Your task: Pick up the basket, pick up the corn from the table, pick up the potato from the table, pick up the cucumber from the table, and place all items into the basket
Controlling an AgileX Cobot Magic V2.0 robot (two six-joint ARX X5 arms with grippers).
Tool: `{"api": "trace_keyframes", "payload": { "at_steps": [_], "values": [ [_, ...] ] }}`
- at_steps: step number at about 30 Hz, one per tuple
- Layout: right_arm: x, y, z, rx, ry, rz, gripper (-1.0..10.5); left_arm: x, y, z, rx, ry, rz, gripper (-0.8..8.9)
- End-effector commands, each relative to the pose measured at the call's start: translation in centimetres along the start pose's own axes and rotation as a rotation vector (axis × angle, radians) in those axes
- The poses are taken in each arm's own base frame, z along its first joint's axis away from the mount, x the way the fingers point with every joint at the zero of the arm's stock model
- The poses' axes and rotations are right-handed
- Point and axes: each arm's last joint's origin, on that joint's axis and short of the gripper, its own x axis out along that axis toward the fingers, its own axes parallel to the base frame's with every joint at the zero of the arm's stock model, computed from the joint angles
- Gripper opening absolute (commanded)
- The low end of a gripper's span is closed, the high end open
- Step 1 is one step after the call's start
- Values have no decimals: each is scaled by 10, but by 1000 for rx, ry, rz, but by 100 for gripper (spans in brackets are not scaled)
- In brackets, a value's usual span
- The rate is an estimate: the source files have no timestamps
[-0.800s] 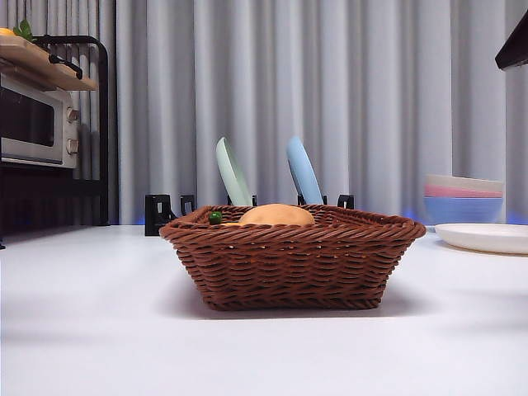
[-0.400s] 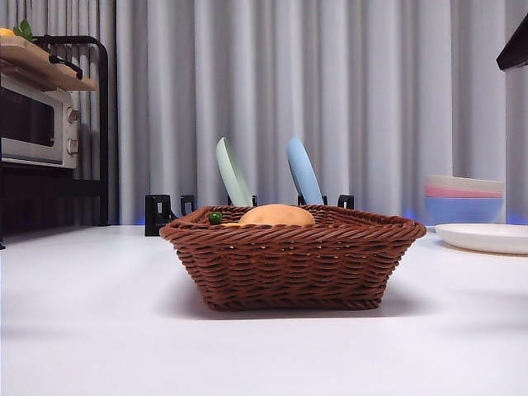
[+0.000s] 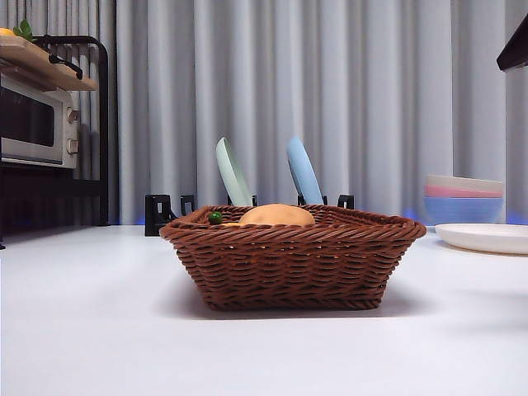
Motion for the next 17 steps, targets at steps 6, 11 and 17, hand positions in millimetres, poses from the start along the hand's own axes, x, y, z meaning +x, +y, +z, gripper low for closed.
{"api": "trace_keyframes", "payload": {
  "at_steps": [6, 11, 17],
  "values": [
    [1, 0, -1, 8, 1, -2, 2, 4, 3, -27, 5, 16, 26, -3],
    [1, 0, -1, 8, 2, -3, 2, 4, 2, -32, 3, -8, 6, -3],
    [1, 0, -1, 8, 6, -3, 2, 4, 3, -32, -3, -11, 14, -3]
  ]
}}
